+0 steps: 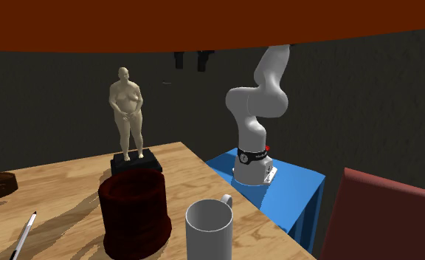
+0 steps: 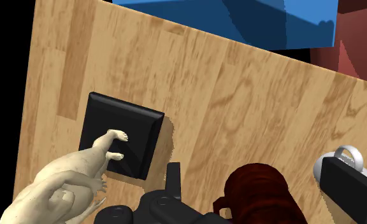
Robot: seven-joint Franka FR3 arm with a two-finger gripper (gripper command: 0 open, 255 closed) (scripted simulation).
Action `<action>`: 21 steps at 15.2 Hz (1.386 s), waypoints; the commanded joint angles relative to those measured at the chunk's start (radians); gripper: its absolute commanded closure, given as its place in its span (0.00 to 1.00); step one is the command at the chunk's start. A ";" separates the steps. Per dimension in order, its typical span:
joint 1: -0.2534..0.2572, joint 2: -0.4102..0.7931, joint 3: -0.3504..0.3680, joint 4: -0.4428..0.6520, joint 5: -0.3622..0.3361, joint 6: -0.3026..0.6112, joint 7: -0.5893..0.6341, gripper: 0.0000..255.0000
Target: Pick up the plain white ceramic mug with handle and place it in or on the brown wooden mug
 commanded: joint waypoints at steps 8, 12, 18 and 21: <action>0.029 0.092 0.111 -0.075 0.077 0.174 0.167 0.00; 0.043 0.175 0.174 -0.087 0.109 0.278 0.260 0.00; 0.055 0.338 0.269 -0.061 0.129 0.428 0.401 0.00; 0.056 0.434 0.315 -0.028 0.120 0.496 0.476 0.00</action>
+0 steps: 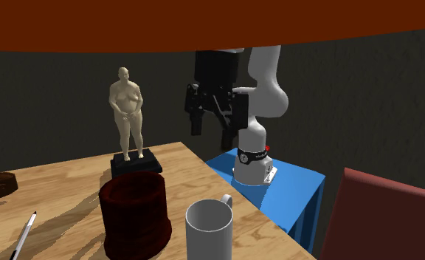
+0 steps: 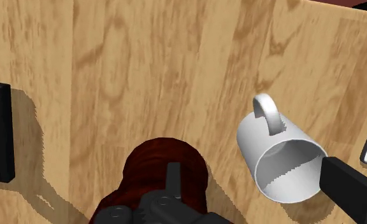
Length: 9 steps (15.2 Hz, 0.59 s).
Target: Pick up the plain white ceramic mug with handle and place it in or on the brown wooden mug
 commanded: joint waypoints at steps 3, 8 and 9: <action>0.002 0.133 0.059 0.054 -0.026 0.084 0.108 0.00; 0.008 0.320 0.114 0.159 -0.103 0.163 0.253 0.00; 0.013 0.359 0.121 0.184 -0.123 0.175 0.283 0.00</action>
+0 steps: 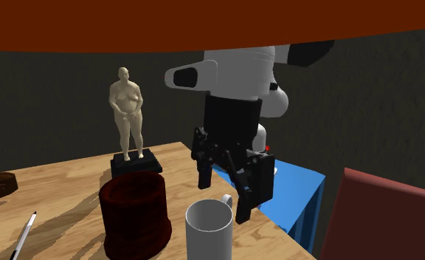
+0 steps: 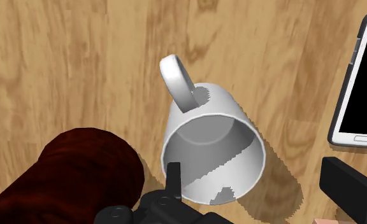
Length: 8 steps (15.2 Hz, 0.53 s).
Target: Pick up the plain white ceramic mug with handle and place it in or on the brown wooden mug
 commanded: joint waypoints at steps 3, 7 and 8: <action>0.009 0.072 0.011 0.030 -0.038 0.037 0.057 0.00; 0.009 0.104 0.008 0.010 -0.060 0.086 0.071 0.00; 0.009 0.113 0.008 0.006 -0.065 0.099 0.075 0.00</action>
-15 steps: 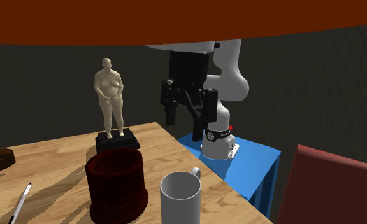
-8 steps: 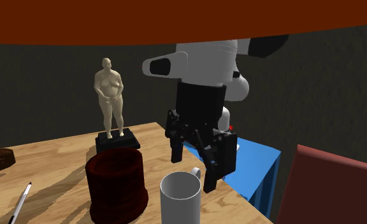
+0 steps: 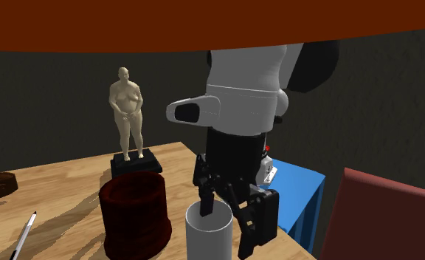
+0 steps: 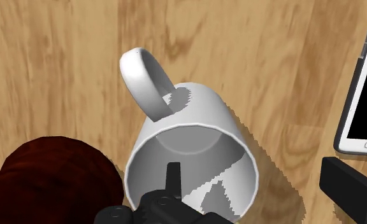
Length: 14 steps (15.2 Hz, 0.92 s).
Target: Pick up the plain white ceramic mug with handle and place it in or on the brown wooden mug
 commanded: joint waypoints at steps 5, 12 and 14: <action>-0.001 0.015 -0.002 -0.006 -0.010 0.020 0.005 0.00; -0.001 0.015 -0.002 -0.006 -0.010 0.020 0.005 1.00; -0.001 0.015 -0.002 -0.006 -0.010 0.020 0.005 1.00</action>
